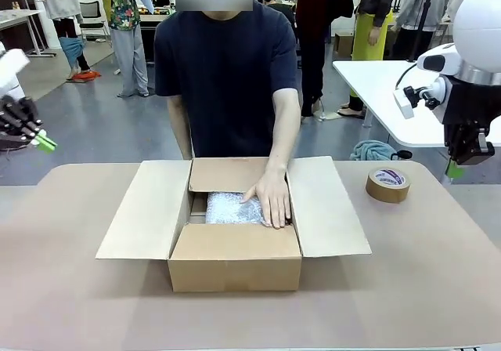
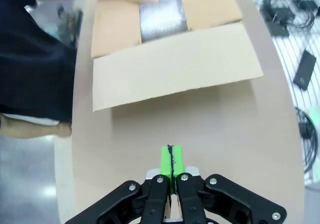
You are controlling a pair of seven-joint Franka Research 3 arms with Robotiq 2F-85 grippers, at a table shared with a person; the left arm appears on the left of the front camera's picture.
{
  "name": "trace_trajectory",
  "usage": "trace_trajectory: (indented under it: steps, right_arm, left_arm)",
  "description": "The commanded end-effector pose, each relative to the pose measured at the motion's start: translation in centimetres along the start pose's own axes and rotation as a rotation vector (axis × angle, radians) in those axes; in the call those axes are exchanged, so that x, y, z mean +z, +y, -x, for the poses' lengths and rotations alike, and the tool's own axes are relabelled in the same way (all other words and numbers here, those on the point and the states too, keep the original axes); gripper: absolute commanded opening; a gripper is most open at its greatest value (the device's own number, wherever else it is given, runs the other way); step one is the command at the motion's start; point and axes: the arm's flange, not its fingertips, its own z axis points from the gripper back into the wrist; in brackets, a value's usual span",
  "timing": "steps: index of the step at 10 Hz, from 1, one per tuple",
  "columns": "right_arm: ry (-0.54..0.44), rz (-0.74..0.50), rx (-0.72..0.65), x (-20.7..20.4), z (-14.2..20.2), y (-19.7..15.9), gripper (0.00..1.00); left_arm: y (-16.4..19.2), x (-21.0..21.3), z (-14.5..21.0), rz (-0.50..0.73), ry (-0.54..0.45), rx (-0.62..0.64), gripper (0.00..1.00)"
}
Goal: Wrap the clocks to prevent damage.
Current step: Push the right (or left) flap of the Package Box to close it.
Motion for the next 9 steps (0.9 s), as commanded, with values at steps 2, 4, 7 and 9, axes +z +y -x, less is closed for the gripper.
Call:
trace_trajectory:
  steps: [2,4,7,9]
  right_arm:
    - [0.007,0.015,0.020,-0.1,0.2,-0.1,0.01]
    - [0.007,0.015,0.020,-0.1,0.2,-0.1,0.01]
    - [0.007,0.015,0.020,-0.1,0.2,-0.1,0.01]
    - [0.007,0.015,0.020,-0.1,0.2,-0.1,0.01]
  left_arm:
    - [-0.2,-3.2,9.9,0.070,-0.292,0.168,0.00]
    - [-0.9,-7.2,12.0,0.058,-0.174,0.160,0.00]
    - [-0.9,-12.5,9.4,0.137,-0.077,0.110,0.00]
    - [-0.7,-14.5,7.6,0.142,-0.060,0.080,0.00]
